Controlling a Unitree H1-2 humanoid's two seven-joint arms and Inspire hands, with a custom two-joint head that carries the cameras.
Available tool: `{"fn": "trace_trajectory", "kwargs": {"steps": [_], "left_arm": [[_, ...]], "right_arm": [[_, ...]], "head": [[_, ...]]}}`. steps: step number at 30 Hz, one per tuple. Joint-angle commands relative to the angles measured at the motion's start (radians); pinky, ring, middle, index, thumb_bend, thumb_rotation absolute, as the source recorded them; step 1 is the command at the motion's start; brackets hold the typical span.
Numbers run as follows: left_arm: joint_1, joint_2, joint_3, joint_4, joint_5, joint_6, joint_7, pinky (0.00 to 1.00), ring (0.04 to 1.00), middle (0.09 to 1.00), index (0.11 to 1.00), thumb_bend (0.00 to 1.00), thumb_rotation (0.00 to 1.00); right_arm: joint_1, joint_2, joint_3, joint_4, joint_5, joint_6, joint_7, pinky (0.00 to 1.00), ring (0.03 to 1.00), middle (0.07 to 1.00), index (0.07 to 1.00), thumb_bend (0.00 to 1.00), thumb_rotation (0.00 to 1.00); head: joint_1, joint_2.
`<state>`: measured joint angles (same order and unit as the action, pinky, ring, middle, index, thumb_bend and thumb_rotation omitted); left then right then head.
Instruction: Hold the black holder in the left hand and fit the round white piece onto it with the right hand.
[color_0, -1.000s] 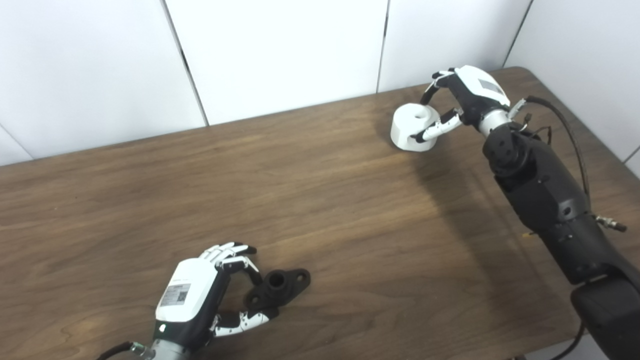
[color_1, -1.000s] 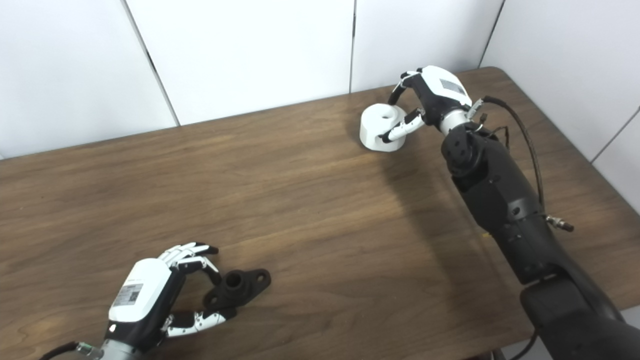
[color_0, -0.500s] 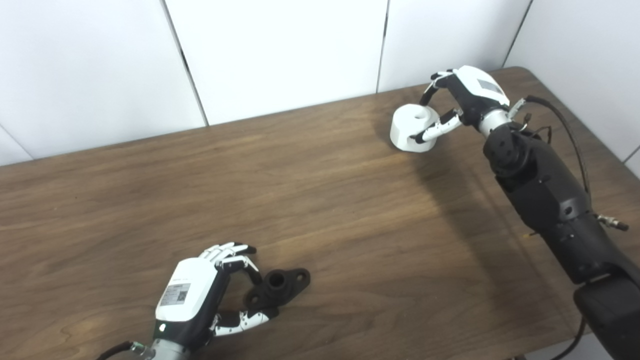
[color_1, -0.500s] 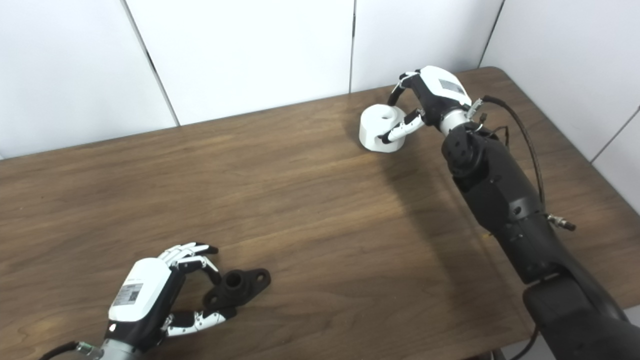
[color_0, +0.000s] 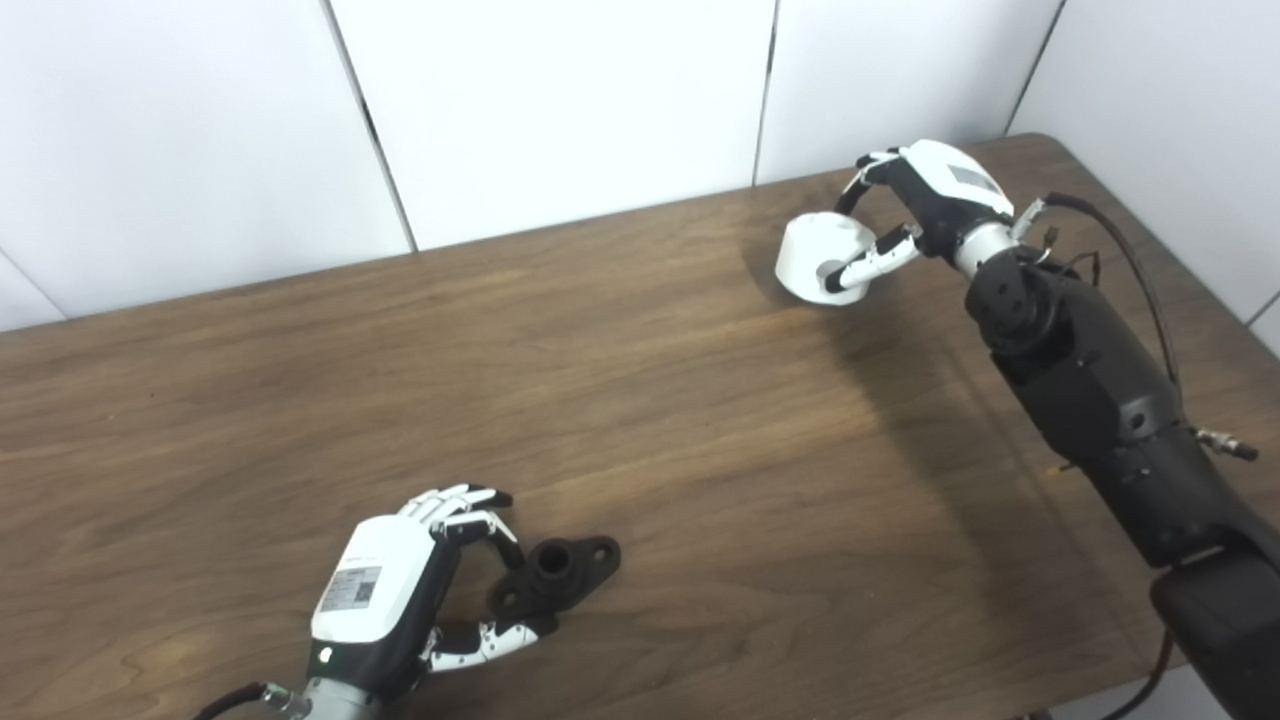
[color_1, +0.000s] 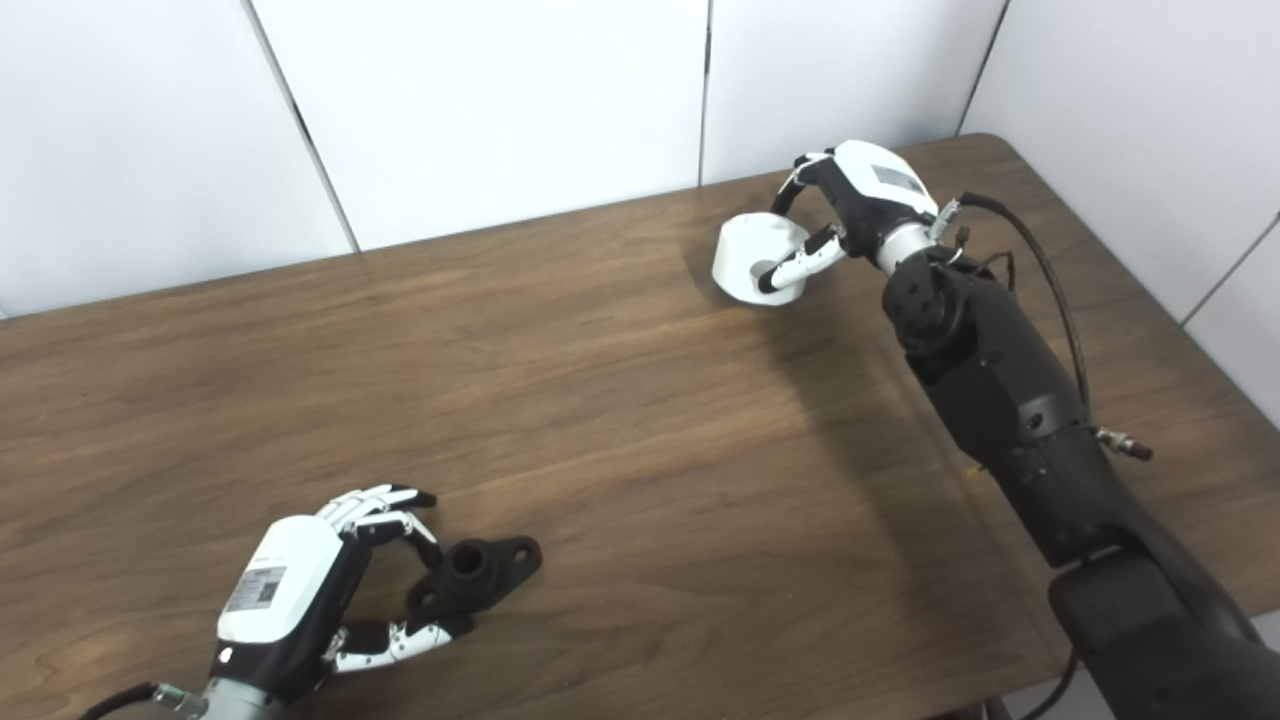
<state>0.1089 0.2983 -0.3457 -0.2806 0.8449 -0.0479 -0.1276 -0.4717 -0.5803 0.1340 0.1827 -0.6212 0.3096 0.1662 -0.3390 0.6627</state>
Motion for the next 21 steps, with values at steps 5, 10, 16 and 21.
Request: {"fn": "trace_trajectory", "kwargs": {"steps": [5,10,16,21], "left_arm": [[0.036,0.018,-0.001,0.045,0.022,0.066,-0.072,0.84,0.848,0.796,0.489,0.52,0.05],[0.035,0.018,-0.001,0.052,0.022,0.058,-0.064,0.83,0.844,0.793,0.488,0.52,0.05],[0.031,0.012,-0.004,0.054,0.03,0.067,-0.071,0.84,0.848,0.795,0.489,0.52,0.05],[0.016,0.003,-0.008,0.084,0.031,0.06,-0.057,0.83,0.848,0.794,0.488,0.52,0.05]], "right_arm": [[-0.029,-0.038,0.011,-0.019,-0.013,0.006,0.025,0.81,0.978,0.912,0.629,0.93,0.27],[-0.03,-0.038,0.01,-0.016,-0.008,0.008,0.025,0.82,0.98,0.913,0.63,0.94,0.27],[-0.032,-0.04,0.012,-0.006,-0.011,0.0,0.018,0.82,0.98,0.913,0.627,0.94,0.26],[-0.04,-0.04,0.015,0.015,-0.012,-0.014,0.005,0.81,0.978,0.91,0.626,0.94,0.26]], "head": [[0.0,0.001],[0.004,-0.002],[0.008,-0.002],[0.013,-0.015]]}}
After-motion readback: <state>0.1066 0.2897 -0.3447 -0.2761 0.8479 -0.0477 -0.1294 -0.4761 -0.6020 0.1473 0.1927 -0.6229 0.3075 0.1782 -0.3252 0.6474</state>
